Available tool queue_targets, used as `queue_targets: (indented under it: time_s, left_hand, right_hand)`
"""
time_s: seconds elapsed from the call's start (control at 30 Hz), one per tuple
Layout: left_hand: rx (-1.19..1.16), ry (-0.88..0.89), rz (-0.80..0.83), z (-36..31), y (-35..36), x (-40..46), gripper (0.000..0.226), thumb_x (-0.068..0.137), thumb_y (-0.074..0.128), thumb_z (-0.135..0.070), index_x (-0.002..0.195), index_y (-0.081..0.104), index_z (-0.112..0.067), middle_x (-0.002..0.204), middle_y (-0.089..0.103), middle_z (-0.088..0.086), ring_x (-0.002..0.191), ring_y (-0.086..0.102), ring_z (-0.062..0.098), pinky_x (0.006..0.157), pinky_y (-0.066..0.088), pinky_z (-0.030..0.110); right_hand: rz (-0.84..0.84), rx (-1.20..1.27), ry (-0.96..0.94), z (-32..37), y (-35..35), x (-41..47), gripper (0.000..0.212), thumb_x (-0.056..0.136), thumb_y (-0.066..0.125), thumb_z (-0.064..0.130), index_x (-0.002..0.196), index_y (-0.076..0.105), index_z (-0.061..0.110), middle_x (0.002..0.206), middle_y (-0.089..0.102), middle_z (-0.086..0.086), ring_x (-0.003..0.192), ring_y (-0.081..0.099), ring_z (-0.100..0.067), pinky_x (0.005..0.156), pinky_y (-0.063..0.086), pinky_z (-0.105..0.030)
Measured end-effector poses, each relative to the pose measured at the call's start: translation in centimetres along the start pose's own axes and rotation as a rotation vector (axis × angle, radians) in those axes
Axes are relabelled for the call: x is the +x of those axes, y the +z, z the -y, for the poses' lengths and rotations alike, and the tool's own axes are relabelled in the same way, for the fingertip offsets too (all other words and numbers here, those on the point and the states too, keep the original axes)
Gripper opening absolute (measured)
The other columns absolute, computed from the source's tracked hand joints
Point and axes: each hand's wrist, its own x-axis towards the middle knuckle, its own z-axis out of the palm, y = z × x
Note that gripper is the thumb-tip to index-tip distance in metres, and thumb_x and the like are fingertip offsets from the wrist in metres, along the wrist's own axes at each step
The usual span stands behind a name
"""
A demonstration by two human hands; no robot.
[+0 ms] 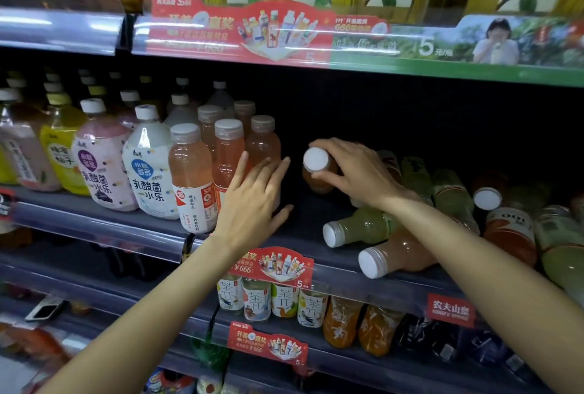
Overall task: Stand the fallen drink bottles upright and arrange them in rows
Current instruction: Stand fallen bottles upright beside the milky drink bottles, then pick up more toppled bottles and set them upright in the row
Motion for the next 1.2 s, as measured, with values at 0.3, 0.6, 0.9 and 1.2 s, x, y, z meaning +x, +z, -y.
queue_targets:
  time_s: [0.3,0.6,0.9,1.2]
  left_hand:
    - [-0.757,-0.318,-0.031,-3.0,-0.8,1.1,0.096,0.076,0.064,-0.055,0.150,0.013,-0.021,0.147,0.037,0.007,0.127,0.044,0.017,0.092,0.044,0.028]
    - [-0.325,-0.374,-0.130,-1.4,-1.3,0.0,0.087,0.077,0.072,-0.047,0.142,0.038,-0.001,0.124,0.053,0.019,0.110,0.046,0.028,0.077,0.049,0.036]
    - [-0.455,-0.323,-0.148,-1.9,-2.3,-1.1,0.066,0.085,0.068,-0.011,0.142,0.037,-0.002,0.139,0.043,0.018,0.123,0.046,0.028,0.097,0.039,0.025]
    - [-0.723,-0.204,0.323,-8.7,-1.1,0.5,0.055,0.090,0.061,-0.039,0.136,0.043,-0.016,0.125,0.053,0.011,0.111,0.055,0.030,0.087,0.048,0.042]
  right_hand:
    - [-0.083,0.727,0.424,3.2,-1.6,1.6,0.039,0.086,0.067,0.025,0.123,0.057,0.015,0.116,0.065,-0.003,0.103,0.062,-0.010,0.087,0.048,-0.019]
    - [0.105,0.630,0.498,5.8,1.4,-1.8,0.055,0.089,0.064,0.023,0.137,0.037,0.024,0.117,0.056,-0.001,0.083,0.061,-0.007,0.079,0.050,-0.027]
    - [0.079,0.559,0.418,7.0,2.0,-3.3,0.049,0.094,0.054,0.021,0.138,0.037,0.033,0.127,0.056,0.002,0.099,0.062,-0.009,0.089,0.051,-0.034]
    - [0.235,0.094,0.473,-1.2,-3.9,-10.0,0.042,0.088,0.059,0.016,0.126,0.048,0.032,0.125,0.055,0.002,0.119,0.048,-0.019,0.095,0.044,-0.040]
